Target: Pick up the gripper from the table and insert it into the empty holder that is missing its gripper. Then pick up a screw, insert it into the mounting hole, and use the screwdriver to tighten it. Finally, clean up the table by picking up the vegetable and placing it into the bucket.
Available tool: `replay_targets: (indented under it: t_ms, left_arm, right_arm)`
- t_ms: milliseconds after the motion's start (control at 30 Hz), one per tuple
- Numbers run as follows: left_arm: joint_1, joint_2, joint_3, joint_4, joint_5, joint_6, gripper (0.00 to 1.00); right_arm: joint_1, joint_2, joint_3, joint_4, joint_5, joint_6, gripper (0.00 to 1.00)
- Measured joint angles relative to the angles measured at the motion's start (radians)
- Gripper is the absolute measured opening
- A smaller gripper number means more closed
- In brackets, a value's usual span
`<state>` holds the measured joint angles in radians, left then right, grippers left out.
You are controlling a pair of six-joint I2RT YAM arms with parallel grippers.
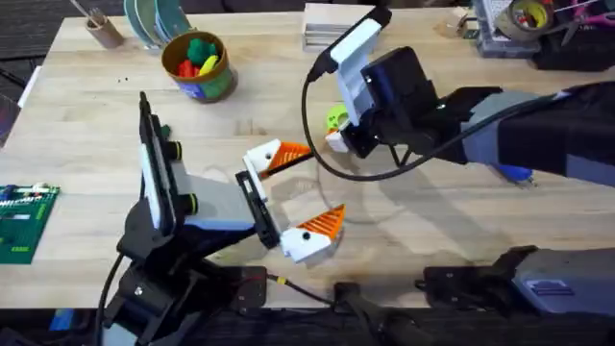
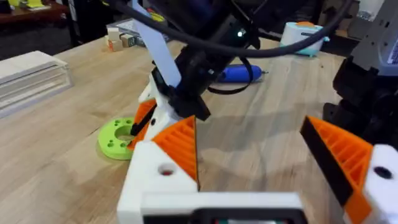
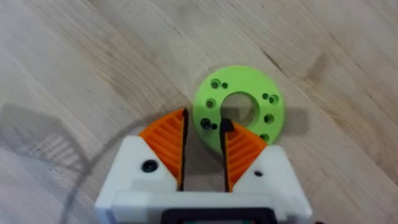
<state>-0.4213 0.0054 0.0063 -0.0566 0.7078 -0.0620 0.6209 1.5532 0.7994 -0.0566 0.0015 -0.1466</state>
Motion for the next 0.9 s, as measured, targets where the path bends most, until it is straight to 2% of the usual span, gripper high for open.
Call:
replay_targets:
  t_ms: [133, 767, 900]
  left_arm:
    - [0.0, 0.0, 0.0, 0.0, 0.0, 0.0, 0.993]
    - [0.0, 0.0, 0.0, 0.0, 0.0, 0.0, 0.993]
    - [0.0, 0.0, 0.0, 0.0, 0.0, 0.0, 0.993]
  right_arm:
    - [0.001, 0.0, 0.0, 0.0, -0.008, -0.029, 0.321]
    - [0.001, 0.003, 0.001, -0.002, -0.01, -0.071, 0.313]
    - [0.001, 0.023, 0.007, 0.008, -0.009, -0.074, 0.226]
